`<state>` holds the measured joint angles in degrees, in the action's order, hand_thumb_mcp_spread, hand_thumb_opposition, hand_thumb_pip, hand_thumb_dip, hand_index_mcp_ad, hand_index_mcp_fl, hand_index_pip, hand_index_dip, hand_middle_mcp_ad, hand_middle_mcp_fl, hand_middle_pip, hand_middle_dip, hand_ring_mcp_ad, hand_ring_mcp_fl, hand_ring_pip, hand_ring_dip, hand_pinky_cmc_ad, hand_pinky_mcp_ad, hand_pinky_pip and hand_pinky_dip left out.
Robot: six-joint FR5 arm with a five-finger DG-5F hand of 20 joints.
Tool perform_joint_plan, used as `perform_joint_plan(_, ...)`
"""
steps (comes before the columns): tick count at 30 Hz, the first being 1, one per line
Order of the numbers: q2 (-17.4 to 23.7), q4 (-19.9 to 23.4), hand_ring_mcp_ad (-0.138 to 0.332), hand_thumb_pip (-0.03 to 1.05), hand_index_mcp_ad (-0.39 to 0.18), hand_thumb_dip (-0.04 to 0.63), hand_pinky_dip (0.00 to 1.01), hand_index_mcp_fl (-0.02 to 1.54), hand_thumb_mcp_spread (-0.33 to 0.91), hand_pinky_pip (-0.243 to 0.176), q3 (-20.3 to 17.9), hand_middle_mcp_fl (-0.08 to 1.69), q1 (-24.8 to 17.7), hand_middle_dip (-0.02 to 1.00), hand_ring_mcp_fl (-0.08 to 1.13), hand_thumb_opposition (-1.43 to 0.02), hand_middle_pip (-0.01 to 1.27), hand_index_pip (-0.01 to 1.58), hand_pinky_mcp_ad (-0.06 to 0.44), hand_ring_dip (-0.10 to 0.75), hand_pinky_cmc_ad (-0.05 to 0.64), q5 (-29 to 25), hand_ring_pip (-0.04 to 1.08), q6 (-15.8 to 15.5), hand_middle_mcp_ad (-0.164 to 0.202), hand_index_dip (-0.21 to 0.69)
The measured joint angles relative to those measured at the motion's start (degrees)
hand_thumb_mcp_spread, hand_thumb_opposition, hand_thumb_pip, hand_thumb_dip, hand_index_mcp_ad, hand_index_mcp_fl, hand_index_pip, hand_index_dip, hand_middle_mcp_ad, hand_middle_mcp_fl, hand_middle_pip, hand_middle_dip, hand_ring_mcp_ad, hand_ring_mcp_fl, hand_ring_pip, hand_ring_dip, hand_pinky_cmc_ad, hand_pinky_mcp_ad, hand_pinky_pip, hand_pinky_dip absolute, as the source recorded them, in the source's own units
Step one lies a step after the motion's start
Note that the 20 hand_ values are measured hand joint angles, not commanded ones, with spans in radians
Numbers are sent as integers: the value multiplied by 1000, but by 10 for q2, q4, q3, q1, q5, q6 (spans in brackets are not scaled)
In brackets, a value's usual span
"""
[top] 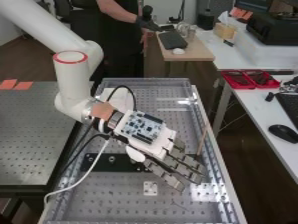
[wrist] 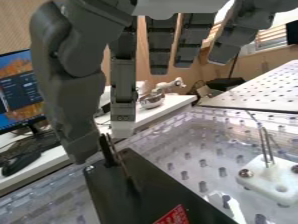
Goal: Grab the drill bit and place it in the clear container
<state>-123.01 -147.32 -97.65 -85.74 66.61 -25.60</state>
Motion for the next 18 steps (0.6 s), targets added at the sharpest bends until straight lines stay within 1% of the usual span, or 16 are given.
perform_joint_plan(2, -1, 0, 51, 358, -110, 204, 188, 527, 588, -58, 1, 91, 0, 157, 63, -834, 140, 1044, 129, 14, 229, 0, 126, 1, 49, 183)
perform_joint_plan(4, -1, 0, 52, 358, -120, 208, 188, 527, 588, -61, 1, 94, 0, 157, 72, -834, 140, 1040, 129, 14, 229, 1, 126, 2, 52, 183)
perform_joint_plan(7, -1, 0, 52, 354, -122, 208, 188, 520, 586, -58, 1, 126, 0, 157, 73, -834, 140, 1051, 129, 14, 230, 1, 126, 2, 51, 180)
perform_joint_plan(8, -1, 1, 52, 358, -122, 208, 188, 525, 604, -61, 1, 124, 0, 157, 73, -834, 140, 1052, 131, 14, 232, 2, 126, 3, 51, 180)
perform_joint_plan(11, -2, 1, 52, 356, -122, 208, 188, 529, 604, -61, 2, 89, 0, 157, 73, -834, 140, 1051, 131, 14, 234, 1, 126, 3, 51, 180)
perform_joint_plan(15, -4, 1, 49, 360, -122, 208, 188, 531, 604, -58, 5, 126, 1, 157, 73, -834, 143, 1051, 129, 14, 243, 2, 126, 2, 51, 180)
perform_joint_plan(17, -5, 2, 49, 360, -122, 204, 188, 539, 614, -58, 6, 87, 1, 157, 73, -834, 140, 1058, 129, 14, 243, 3, 126, 0, 49, 183)
perform_joint_plan(18, -5, 2, 49, 372, -131, 204, 188, 564, 616, -61, 6, 87, 1, 157, 73, -834, 140, 1077, 133, 14, 243, 3, 126, 0, 49, 183)
